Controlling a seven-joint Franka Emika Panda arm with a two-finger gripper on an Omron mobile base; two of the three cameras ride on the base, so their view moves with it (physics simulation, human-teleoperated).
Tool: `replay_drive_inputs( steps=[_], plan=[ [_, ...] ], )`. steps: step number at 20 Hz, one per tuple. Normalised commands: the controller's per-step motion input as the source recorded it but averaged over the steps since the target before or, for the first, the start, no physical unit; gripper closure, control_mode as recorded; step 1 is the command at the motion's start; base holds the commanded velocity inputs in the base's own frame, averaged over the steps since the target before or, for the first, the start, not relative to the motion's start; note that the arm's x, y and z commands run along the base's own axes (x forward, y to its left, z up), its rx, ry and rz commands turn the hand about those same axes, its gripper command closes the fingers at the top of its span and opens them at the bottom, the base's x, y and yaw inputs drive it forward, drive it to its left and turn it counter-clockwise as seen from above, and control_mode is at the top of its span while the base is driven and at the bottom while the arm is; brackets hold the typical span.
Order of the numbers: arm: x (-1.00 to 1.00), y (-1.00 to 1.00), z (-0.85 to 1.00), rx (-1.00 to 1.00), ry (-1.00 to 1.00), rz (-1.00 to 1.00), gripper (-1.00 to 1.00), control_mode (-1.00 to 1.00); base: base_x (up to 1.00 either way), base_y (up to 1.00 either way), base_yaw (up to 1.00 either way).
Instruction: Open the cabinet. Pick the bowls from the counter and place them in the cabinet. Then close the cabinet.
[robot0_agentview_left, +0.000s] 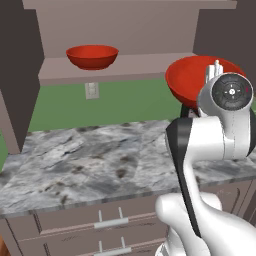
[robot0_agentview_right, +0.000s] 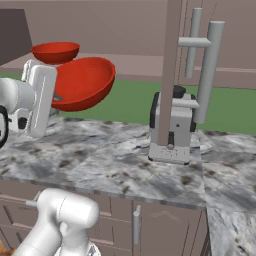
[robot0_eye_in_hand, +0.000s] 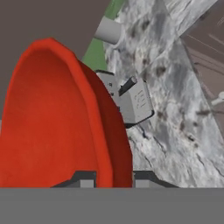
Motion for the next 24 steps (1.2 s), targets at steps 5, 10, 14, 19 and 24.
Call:
replay_drive_inputs(
  steps=[5, 10, 14, 19, 24],
  plan=[
    [0.23, 0.0, 0.02, 0.0, -0.06, 0.0, 1.0, -1.0, 0.0, 0.0, 0.0],
    [0.35, 0.0, 0.03, 0.0, -0.03, 0.0, 1.0, -1.0, 0.0, 0.0, 0.0],
    [0.48, 0.0, 0.0, 0.0, -0.01, 0.0, 1.0, -1.0, 0.0, 0.0, 0.0],
    [0.57, 0.0, 0.0, 0.0, 0.0, 0.0, 1.0, -1.0, 0.0, 0.0, 0.0],
    [0.74, 0.0, 0.0, 0.0, 0.0, 0.0, 1.0, -1.0, 0.0, 0.0, 0.0]
  ],
)
